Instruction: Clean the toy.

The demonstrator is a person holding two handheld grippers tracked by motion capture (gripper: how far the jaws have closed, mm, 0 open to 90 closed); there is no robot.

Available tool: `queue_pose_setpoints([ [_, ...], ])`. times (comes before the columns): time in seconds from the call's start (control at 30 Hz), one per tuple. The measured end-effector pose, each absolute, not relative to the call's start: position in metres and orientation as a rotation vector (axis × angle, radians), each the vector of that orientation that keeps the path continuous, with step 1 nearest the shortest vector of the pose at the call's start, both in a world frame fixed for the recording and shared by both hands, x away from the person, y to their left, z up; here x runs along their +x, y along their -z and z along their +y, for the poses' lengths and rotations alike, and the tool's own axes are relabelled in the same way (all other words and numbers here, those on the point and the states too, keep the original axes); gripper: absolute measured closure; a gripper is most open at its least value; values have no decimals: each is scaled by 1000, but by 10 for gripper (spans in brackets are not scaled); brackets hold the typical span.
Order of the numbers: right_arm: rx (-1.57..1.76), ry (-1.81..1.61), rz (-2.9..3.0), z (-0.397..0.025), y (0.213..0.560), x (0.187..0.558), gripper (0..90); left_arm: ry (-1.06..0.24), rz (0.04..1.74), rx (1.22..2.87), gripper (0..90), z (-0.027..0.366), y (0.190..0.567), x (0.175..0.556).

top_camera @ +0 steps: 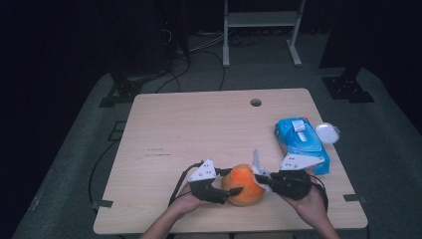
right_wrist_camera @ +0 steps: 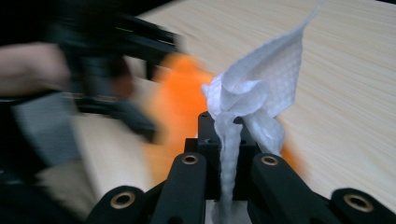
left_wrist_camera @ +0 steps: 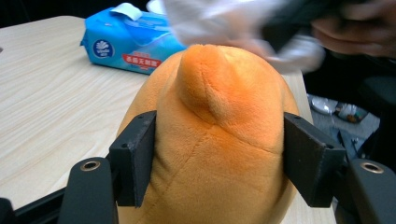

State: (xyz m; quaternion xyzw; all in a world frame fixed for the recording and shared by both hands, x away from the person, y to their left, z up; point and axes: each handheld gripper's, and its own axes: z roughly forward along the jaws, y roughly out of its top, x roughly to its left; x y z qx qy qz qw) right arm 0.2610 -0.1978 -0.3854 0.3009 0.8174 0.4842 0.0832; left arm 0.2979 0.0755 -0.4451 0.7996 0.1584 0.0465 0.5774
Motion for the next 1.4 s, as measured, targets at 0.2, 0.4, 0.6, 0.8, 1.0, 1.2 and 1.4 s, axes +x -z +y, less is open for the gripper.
queue_pose_setpoints([
  [0.2,842,-1358,2473,-186,389,260,861,-94,404,1856,330,82,445,301],
  [0.4,934,-1340,2414,-205,393,267,861,-80,424,1846,343,82,444,302],
  [0.6,803,-1417,2408,-181,373,252,860,-73,436,1820,408,78,436,294],
  [0.8,819,-1456,2389,-183,372,253,857,-59,396,1803,433,81,420,286],
  [1.0,917,-1340,2449,-186,401,269,859,-130,414,1849,408,84,427,290],
  [1.2,867,-1446,2391,-183,382,259,858,-117,388,1846,361,78,429,290],
  [1.4,820,-1387,2442,-172,384,257,859,-140,361,1883,215,73,429,288],
])
